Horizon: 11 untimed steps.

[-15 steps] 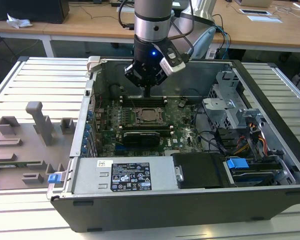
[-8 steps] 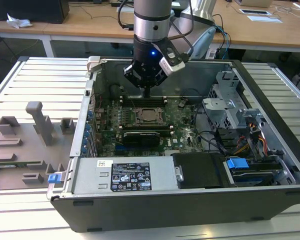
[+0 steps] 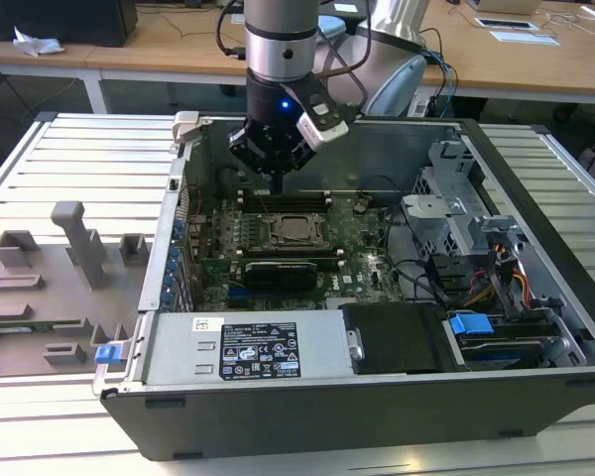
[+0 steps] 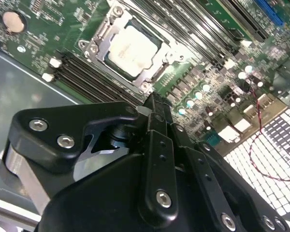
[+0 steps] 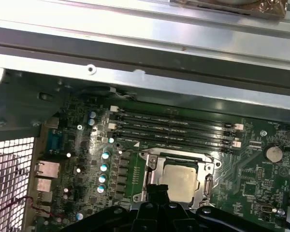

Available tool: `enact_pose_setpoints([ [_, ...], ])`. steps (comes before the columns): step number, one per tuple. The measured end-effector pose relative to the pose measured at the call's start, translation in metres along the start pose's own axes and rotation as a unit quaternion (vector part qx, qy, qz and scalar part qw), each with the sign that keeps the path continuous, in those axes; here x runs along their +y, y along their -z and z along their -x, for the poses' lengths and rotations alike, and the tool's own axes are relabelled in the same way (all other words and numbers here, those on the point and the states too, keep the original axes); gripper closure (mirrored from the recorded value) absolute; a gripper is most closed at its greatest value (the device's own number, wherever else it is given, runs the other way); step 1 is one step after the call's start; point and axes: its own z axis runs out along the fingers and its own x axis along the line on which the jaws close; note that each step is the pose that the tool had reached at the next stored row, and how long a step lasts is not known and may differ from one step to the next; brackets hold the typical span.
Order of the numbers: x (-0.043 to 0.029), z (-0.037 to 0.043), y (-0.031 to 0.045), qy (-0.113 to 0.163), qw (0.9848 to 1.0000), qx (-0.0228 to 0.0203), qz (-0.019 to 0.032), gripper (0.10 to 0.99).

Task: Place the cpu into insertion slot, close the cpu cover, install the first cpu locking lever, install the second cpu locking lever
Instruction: 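Install the first cpu locking lever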

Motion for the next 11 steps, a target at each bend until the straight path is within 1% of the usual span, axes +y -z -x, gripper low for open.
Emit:
enact_pose_setpoints([
  [2,0.0005,-0.0033,0.0000,0.000,1.0000,-0.0001,0.0000,0.980],
  [5,0.0016,-0.0113,-0.0002,0.000,1.0000,-0.0003,0.0000,0.980],
  [9,0.0037,-0.0158,-0.0002,0.000,1.0000,-0.0002,-0.0001,0.980],
  [11,0.0056,-0.0161,-0.0003,0.000,1.0000,-0.0002,-0.0001,0.980],
])
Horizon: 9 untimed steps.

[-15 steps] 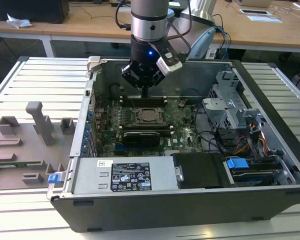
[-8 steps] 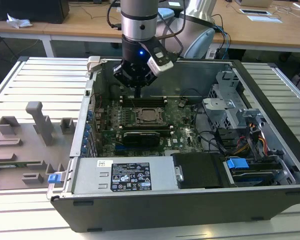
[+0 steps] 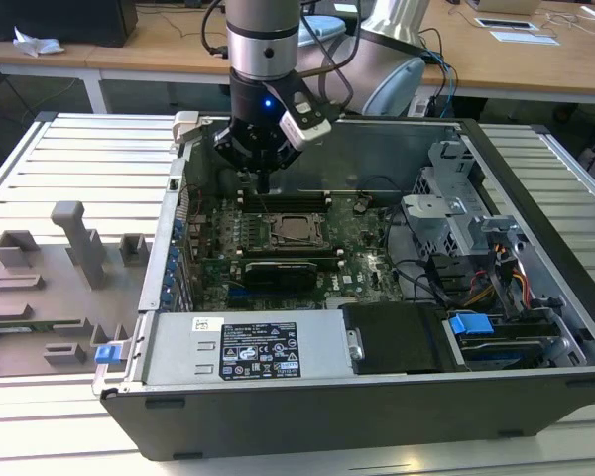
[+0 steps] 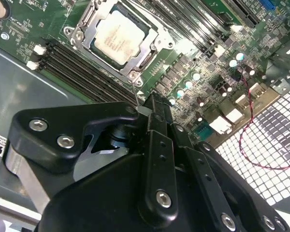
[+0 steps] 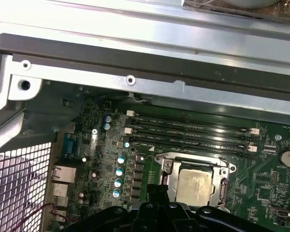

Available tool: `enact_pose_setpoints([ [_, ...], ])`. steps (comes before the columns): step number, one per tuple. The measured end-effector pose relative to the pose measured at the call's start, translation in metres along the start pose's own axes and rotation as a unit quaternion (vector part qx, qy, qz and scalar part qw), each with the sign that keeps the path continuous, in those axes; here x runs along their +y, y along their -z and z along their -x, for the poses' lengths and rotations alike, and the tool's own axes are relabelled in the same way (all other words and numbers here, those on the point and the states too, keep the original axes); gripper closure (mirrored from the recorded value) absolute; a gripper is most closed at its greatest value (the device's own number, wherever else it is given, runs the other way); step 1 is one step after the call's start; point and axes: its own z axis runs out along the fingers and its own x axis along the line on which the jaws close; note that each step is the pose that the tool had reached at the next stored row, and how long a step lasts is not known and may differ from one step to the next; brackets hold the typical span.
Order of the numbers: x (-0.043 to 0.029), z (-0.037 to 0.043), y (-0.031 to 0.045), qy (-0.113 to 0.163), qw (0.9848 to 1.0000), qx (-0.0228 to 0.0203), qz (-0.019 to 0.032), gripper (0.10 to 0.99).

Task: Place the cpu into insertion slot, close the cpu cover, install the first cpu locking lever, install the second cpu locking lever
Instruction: 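Install the first cpu locking lever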

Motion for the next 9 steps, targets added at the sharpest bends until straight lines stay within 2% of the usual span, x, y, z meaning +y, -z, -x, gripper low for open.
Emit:
enact_pose_setpoints([
  [5,0.0040,0.0001,-0.0042,0.000,1.0000,0.0001,-0.0006,0.980],
  [7,0.0050,-0.0024,-0.0046,0.000,1.0000,0.0001,-0.0007,0.980],
  [8,0.0057,-0.0072,-0.0046,0.000,1.0000,0.0001,-0.0006,0.980],
  [9,0.0070,-0.0159,-0.0046,0.000,1.0000,0.0000,-0.0006,0.980],
])
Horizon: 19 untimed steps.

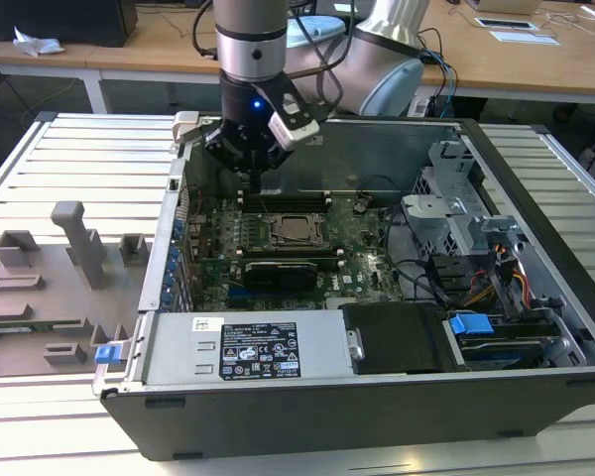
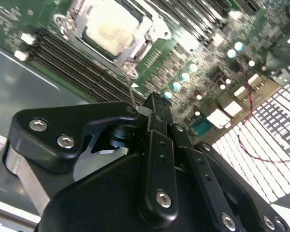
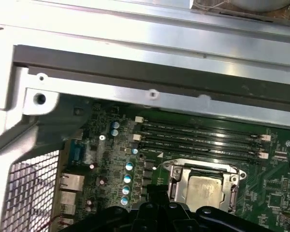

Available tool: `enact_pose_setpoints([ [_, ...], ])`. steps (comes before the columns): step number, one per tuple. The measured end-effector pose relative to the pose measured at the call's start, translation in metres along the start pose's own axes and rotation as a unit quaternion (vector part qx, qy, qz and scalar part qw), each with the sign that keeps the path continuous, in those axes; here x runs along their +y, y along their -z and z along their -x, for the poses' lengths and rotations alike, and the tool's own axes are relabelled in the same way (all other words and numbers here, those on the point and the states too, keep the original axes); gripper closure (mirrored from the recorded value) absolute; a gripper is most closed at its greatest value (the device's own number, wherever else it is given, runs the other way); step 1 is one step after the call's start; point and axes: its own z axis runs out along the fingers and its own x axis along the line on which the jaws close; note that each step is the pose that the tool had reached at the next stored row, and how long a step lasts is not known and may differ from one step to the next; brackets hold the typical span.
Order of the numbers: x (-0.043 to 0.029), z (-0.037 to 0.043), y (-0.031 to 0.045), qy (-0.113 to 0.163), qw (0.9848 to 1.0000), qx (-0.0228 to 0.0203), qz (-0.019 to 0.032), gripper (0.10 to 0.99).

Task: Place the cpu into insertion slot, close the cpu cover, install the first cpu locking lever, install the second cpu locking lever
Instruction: 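Install the first cpu locking lever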

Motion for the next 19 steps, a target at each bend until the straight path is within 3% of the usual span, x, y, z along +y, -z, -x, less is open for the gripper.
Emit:
enact_pose_setpoints([
  [2,0.0014,-0.0102,0.0001,0.000,1.0000,-0.0002,0.0000,0.980],
  [10,0.0043,-0.0312,0.0003,0.000,1.0000,-0.0003,0.0000,0.980],
  [15,0.0058,-0.0422,0.0004,0.000,1.0000,-0.0003,-0.0001,0.980],
  [19,0.0059,-0.0428,0.0004,0.000,1.0000,-0.0003,0.0000,0.980],
])
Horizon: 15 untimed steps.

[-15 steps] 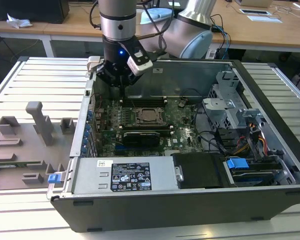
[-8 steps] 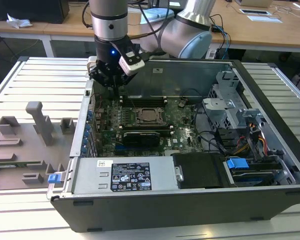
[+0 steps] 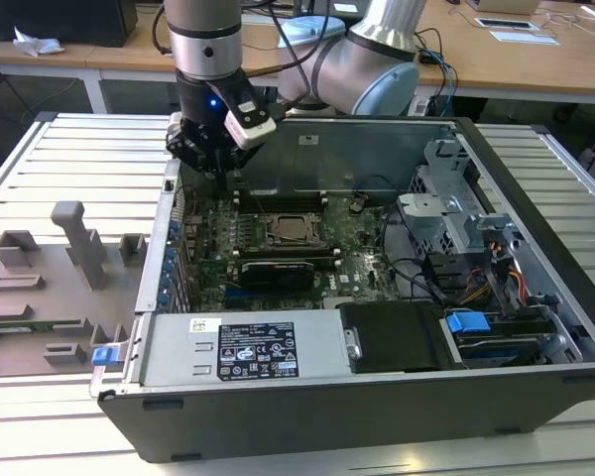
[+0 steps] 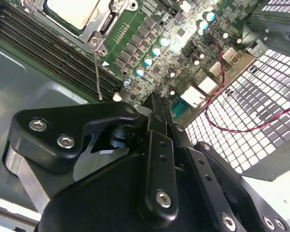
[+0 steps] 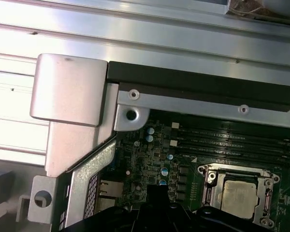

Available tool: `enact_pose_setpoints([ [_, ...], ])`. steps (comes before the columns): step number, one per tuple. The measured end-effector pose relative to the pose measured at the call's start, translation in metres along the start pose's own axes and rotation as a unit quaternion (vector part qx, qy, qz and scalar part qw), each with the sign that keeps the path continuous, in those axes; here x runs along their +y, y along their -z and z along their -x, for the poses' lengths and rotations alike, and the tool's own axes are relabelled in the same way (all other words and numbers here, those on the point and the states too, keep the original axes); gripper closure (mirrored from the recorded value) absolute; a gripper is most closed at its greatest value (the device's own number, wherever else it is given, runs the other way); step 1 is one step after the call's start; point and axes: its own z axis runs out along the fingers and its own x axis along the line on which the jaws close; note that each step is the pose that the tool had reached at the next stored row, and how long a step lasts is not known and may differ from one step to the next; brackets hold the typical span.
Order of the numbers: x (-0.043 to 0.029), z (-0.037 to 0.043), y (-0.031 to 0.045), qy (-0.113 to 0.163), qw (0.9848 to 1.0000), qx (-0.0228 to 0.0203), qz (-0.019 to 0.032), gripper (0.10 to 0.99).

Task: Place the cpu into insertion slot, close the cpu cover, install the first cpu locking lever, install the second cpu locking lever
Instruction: 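Install the first cpu locking lever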

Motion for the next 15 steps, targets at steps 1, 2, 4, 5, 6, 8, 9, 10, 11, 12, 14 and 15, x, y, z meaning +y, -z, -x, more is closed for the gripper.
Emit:
enact_pose_setpoints([
  [1,0.0000,0.0000,0.0000,0.000,1.0000,-0.0001,0.0000,0.980],
  [2,0.0000,0.0001,0.0001,0.000,1.0000,0.0000,0.0000,0.980],
  [4,-0.0009,0.0066,0.0000,0.000,1.0000,0.0014,0.0002,0.980],
  [5,-0.0014,0.0120,-0.0001,0.000,1.0000,0.0029,0.0004,0.980],
  [6,-0.0015,0.0151,-0.0001,0.000,1.0000,0.0038,0.0005,0.980],
  [8,0.0019,0.0190,-0.0005,0.000,1.0000,0.0051,0.0007,0.980],
  [9,0.0051,0.0212,-0.0007,0.000,1.0000,0.0057,0.0009,0.980],
  [10,0.0071,0.0233,-0.0010,0.000,1.0000,0.0063,0.0010,0.980],
  [11,0.0095,0.0272,-0.0020,0.000,1.0000,0.0081,0.0013,0.980],
  [12,0.0105,0.0300,-0.0032,0.000,0.9999,0.0099,0.0016,0.980],
  [14,0.0116,0.0336,-0.0044,0.000,0.9999,0.0122,0.0018,0.980],
  [15,0.0121,0.0354,-0.0050,0.000,0.9999,0.0133,0.0020,0.980],
])
